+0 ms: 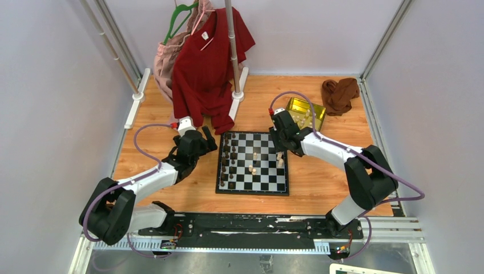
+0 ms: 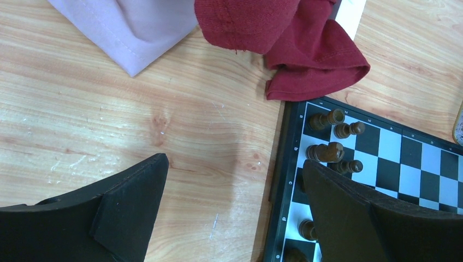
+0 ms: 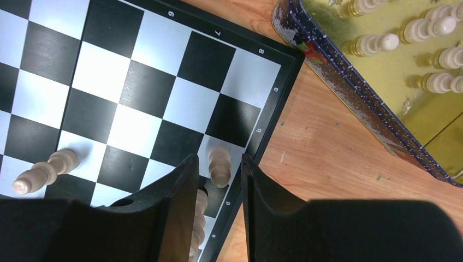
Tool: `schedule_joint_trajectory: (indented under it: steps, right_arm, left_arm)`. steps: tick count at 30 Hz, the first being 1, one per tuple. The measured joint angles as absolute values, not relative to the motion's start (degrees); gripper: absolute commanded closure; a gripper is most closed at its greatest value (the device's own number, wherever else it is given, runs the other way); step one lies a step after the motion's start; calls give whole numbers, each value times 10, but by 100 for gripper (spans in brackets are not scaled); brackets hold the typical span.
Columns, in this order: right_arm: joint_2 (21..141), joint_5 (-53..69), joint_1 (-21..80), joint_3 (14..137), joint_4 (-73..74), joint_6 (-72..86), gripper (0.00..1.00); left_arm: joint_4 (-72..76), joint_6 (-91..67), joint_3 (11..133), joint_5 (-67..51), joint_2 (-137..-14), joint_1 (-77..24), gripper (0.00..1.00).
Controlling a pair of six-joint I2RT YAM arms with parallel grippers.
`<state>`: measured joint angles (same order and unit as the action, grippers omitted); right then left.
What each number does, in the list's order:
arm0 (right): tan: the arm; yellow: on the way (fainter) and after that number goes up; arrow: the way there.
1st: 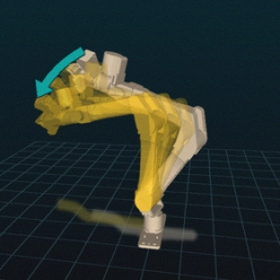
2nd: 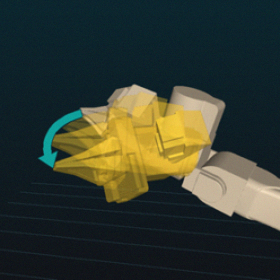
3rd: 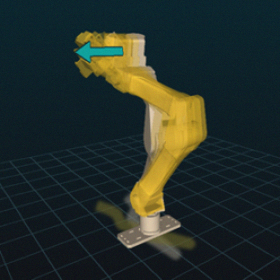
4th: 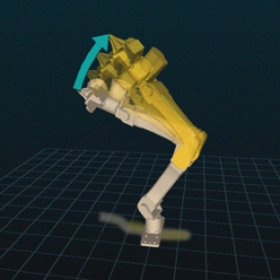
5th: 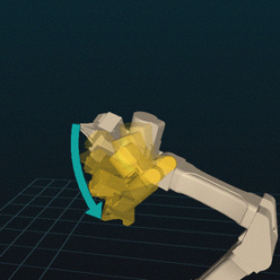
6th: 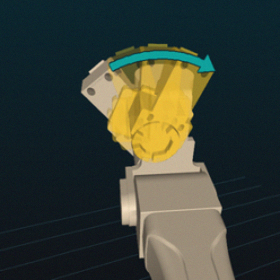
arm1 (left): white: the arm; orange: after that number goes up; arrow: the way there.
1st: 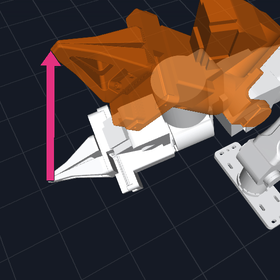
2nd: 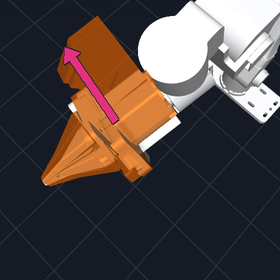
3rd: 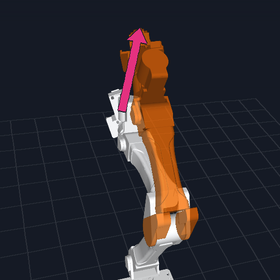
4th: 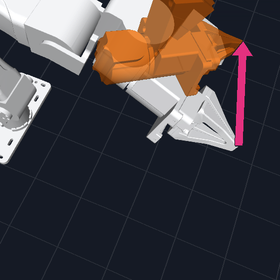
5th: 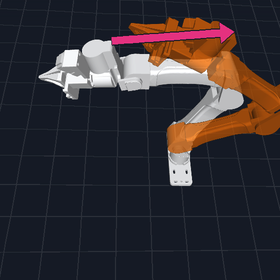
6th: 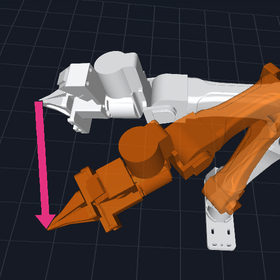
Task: Set up the chess pieces on the board
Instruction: Place the chess piece on the chessboard.
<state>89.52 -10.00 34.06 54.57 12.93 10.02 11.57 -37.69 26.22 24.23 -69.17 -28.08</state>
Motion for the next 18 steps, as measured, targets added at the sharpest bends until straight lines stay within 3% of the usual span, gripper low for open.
schedule_joint_trajectory:
  steps: [18]
  right_arm:
    - [875,-99,372,614,149,81,61]
  left_arm:
    - [121,-377,253,242,-692,-281,0]
